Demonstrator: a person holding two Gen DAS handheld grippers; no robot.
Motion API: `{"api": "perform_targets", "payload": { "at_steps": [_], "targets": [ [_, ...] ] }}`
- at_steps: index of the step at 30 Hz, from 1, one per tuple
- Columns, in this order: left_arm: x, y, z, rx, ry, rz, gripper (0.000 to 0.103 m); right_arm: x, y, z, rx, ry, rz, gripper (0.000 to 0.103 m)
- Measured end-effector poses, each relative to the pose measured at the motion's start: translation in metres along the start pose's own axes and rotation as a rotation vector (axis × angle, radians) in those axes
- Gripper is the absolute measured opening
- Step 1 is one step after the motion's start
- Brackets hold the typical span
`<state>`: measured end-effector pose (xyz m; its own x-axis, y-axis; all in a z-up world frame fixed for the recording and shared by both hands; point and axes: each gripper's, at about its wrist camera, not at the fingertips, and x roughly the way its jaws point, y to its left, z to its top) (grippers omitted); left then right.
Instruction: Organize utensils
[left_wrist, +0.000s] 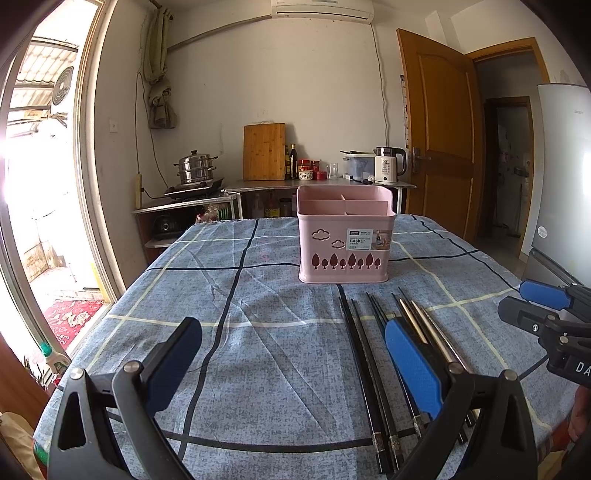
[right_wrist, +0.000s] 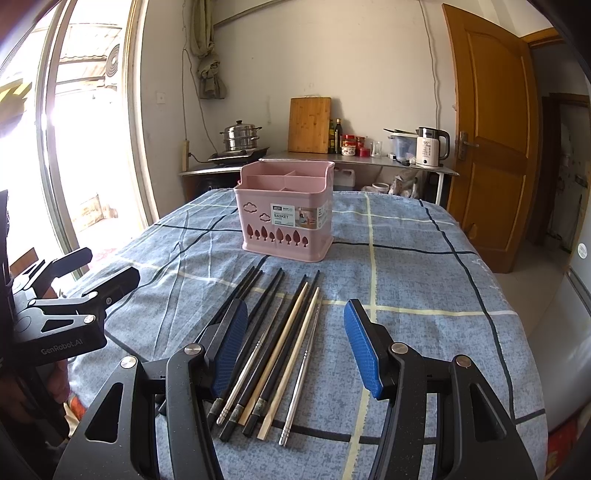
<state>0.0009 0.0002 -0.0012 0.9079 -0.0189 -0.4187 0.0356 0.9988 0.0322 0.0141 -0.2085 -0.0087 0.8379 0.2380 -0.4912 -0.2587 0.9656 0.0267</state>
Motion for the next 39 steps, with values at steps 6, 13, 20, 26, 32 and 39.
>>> {"api": "perform_targets", "payload": {
  "at_steps": [6, 13, 20, 26, 32, 39],
  "targets": [
    [0.0008, -0.002, -0.0003, 0.005, 0.001, -0.002, 0.101, -0.0008, -0.0022, -0.0011, 0.006, 0.002, -0.001, 0.055],
    [0.0017, -0.0035, -0.0013, 0.006, 0.0, 0.0, 0.101, -0.0016, -0.0038, -0.0016, 0.009, 0.004, -0.002, 0.055],
    [0.0024, -0.0044, -0.0032, 0.006, 0.003, -0.001, 0.101, -0.0014, -0.0047, -0.0019, 0.012, 0.008, -0.002, 0.055],
    [0.0028, -0.0038, -0.0043, 0.005, 0.009, -0.003, 0.101, -0.0015, -0.0047, -0.0021, 0.013, 0.011, -0.003, 0.055],
    [0.0023, -0.003, -0.004, 0.006, 0.007, 0.001, 0.101, -0.0014, -0.0054, -0.0023, 0.013, 0.01, -0.004, 0.055],
    [0.0027, -0.0043, -0.0038, 0.009, 0.006, 0.004, 0.101, -0.0013, -0.006, -0.0025, 0.014, 0.01, -0.003, 0.055]
  ]
}}
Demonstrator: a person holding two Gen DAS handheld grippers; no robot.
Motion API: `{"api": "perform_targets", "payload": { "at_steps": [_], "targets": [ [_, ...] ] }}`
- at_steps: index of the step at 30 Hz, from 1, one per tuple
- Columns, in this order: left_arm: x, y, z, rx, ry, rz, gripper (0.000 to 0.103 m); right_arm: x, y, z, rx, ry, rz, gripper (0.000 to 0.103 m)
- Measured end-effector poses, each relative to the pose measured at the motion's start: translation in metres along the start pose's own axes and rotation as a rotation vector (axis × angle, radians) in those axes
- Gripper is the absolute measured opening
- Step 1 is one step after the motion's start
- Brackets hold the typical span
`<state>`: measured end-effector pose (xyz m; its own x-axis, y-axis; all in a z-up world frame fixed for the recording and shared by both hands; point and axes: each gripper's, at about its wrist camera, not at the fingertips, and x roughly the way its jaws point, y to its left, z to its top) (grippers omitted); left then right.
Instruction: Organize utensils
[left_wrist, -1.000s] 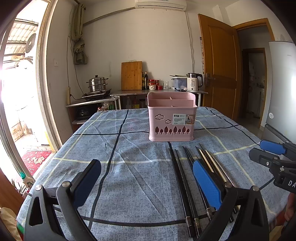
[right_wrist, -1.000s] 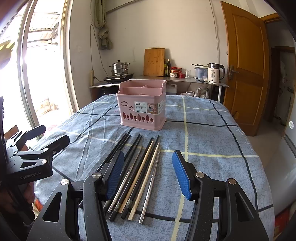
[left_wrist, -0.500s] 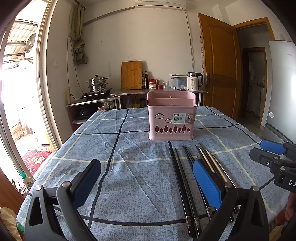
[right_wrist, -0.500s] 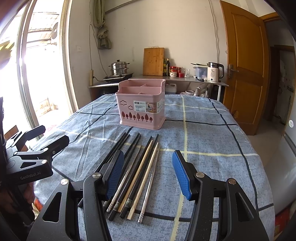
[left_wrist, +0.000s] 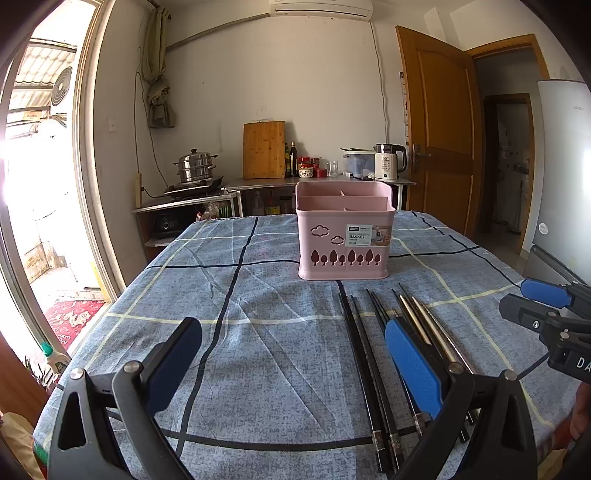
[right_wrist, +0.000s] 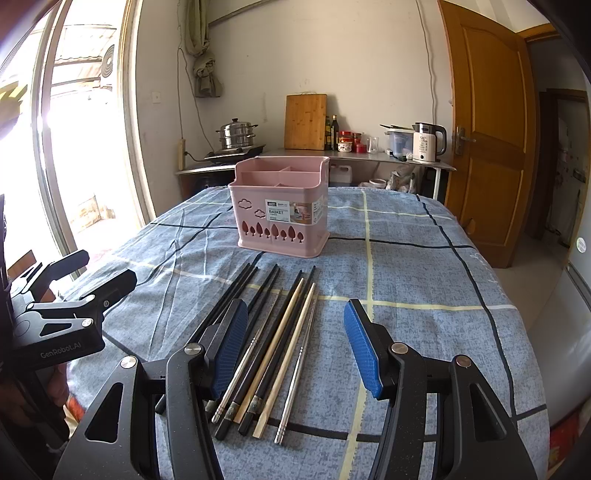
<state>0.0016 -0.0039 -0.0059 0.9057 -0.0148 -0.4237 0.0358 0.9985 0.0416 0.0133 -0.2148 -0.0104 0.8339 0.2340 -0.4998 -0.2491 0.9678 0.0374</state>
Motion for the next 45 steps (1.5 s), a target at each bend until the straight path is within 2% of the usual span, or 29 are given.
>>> {"api": "perform_targets", "payload": {
  "at_steps": [13, 21, 25, 28, 31, 33, 39, 41, 45],
  "targets": [
    [0.017, 0.0, 0.0, 0.0, 0.05, -0.023, 0.101, 0.01, -0.004, 0.001, 0.009, 0.022, -0.001, 0.055],
    [0.059, 0.002, -0.001, 0.006, 0.175, -0.054, 0.101, 0.034, -0.015, 0.005, 0.031, 0.093, -0.009, 0.055],
    [0.083, 0.003, 0.0, 0.007, 0.241, -0.093, 0.093, 0.054, -0.022, 0.005, 0.042, 0.166, -0.018, 0.055],
    [0.1, 0.001, 0.0, 0.023, 0.298, -0.092, 0.087, 0.07, -0.023, 0.006, 0.043, 0.211, -0.016, 0.055],
    [0.113, 0.0, -0.002, 0.019, 0.357, -0.129, 0.087, 0.082, -0.021, 0.005, 0.037, 0.248, -0.02, 0.048],
    [0.118, -0.001, -0.002, 0.025, 0.369, -0.139, 0.087, 0.092, -0.022, 0.005, 0.042, 0.276, -0.016, 0.038],
    [0.127, -0.002, 0.001, 0.023, 0.414, -0.163, 0.083, 0.108, -0.027, 0.006, 0.062, 0.316, -0.013, 0.031],
    [0.134, -0.002, 0.002, 0.019, 0.435, -0.169, 0.08, 0.113, -0.029, 0.008, 0.066, 0.327, -0.015, 0.026],
    [0.144, -0.004, 0.005, 0.017, 0.464, -0.17, 0.07, 0.117, -0.029, 0.014, 0.073, 0.329, -0.007, 0.025]
  ]
}}
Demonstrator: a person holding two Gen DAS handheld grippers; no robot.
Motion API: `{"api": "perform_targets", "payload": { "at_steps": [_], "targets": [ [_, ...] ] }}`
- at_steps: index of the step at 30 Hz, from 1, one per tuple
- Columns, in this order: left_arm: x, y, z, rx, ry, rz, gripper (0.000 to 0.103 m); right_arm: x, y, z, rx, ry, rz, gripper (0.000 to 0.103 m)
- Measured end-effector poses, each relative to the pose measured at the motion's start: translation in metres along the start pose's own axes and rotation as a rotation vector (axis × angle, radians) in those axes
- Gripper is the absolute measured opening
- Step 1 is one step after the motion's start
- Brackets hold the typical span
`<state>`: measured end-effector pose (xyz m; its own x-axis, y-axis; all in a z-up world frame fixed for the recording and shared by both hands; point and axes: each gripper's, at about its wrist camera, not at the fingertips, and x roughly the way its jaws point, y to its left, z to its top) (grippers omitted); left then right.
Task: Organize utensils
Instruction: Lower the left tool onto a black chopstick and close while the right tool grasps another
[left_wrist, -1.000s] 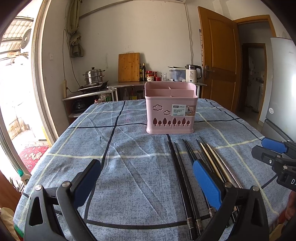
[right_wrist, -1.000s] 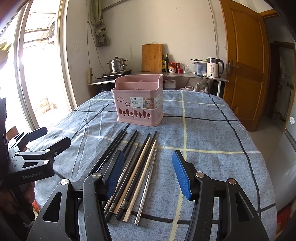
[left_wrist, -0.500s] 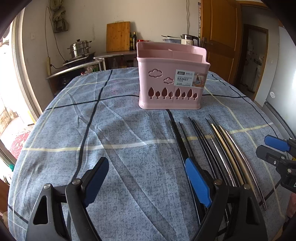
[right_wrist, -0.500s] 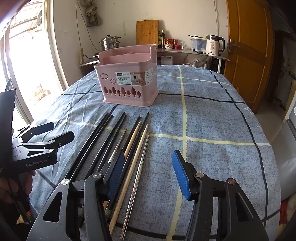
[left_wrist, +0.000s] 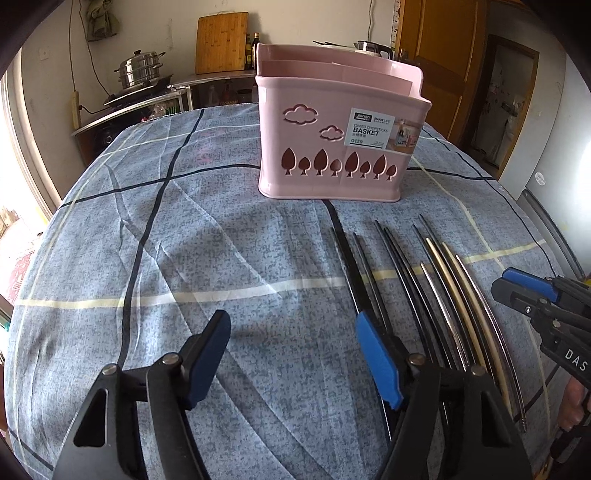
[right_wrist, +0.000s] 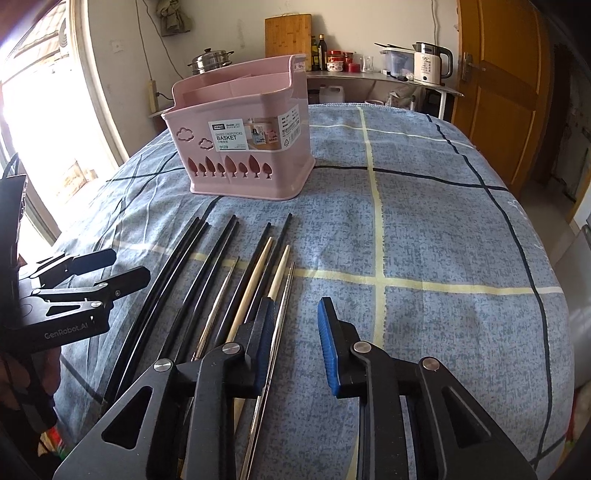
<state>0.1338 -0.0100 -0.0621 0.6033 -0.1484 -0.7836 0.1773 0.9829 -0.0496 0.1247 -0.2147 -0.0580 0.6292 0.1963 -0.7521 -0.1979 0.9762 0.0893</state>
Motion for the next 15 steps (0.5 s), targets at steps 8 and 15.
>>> {"api": "perform_targets", "payload": {
  "at_steps": [8, 15],
  "targets": [
    [0.011, -0.003, 0.015, -0.008, 0.016, -0.014, 0.065, 0.011, 0.002, 0.021, 0.002, 0.009, 0.027, 0.02],
    [0.018, -0.006, 0.029, 0.001, 0.013, -0.018, 0.062, 0.028, 0.003, 0.041, 0.002, 0.028, 0.043, 0.019]
  ]
}}
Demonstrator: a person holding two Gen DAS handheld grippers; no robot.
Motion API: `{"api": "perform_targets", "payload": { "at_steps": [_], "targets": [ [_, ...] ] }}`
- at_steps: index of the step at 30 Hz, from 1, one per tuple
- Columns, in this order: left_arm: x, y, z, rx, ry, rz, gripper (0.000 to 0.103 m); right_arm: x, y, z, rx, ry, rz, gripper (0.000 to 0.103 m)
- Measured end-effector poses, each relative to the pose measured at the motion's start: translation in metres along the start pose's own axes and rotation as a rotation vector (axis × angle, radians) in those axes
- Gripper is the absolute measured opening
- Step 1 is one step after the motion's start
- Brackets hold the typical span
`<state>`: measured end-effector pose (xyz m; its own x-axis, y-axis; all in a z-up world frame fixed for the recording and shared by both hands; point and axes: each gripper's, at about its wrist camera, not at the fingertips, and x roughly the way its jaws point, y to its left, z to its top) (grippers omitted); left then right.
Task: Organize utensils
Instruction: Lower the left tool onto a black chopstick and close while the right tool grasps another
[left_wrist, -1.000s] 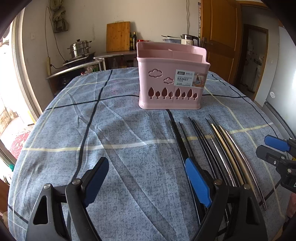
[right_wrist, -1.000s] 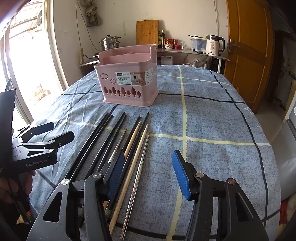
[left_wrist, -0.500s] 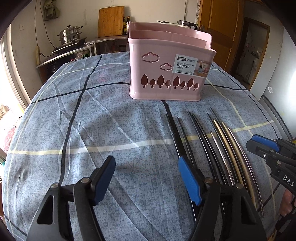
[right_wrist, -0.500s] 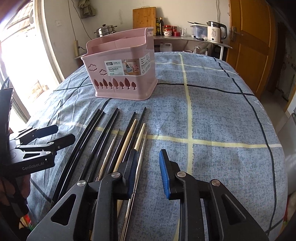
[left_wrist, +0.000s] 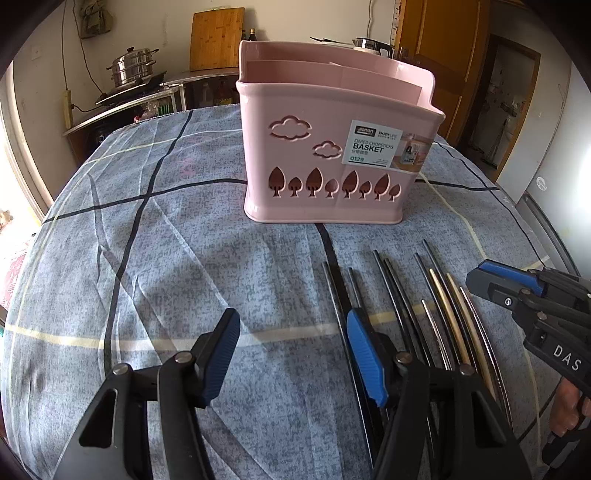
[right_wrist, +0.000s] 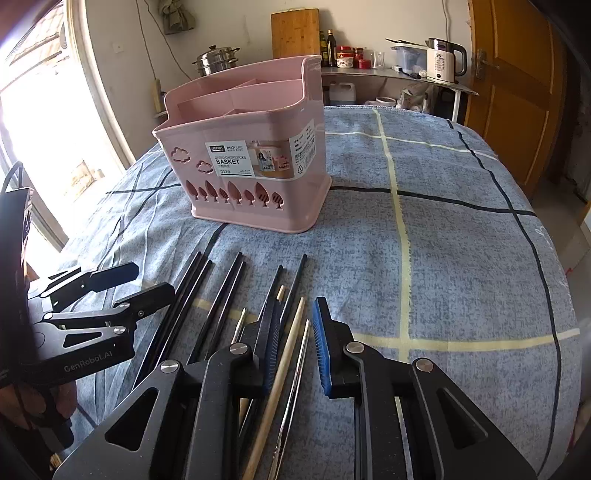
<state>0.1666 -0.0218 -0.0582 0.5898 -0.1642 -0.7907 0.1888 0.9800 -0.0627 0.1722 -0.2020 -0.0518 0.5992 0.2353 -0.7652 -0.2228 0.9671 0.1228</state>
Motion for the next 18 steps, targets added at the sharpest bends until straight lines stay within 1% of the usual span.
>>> {"api": "perform_targets", "payload": {
  "at_steps": [1, 4, 11, 16, 18],
  "targets": [
    [0.002, 0.0, 0.001, 0.0, 0.001, 0.003, 0.06, 0.003, 0.0, 0.003, 0.0, 0.003, 0.002, 0.019],
    [0.006, 0.001, 0.004, 0.001, 0.011, 0.008, 0.059, 0.01, 0.001, 0.008, 0.0, 0.014, 0.004, 0.018],
    [0.01, 0.001, 0.006, 0.002, 0.024, 0.001, 0.059, 0.026, -0.001, 0.015, 0.002, 0.045, 0.007, 0.017],
    [0.015, -0.007, 0.008, 0.031, 0.038, 0.031, 0.059, 0.034, -0.001, 0.02, 0.001, 0.064, 0.012, 0.017],
    [0.016, -0.009, 0.009, 0.039, 0.035, 0.052, 0.055, 0.038, -0.001, 0.022, 0.003, 0.076, 0.01, 0.016]
  ]
}}
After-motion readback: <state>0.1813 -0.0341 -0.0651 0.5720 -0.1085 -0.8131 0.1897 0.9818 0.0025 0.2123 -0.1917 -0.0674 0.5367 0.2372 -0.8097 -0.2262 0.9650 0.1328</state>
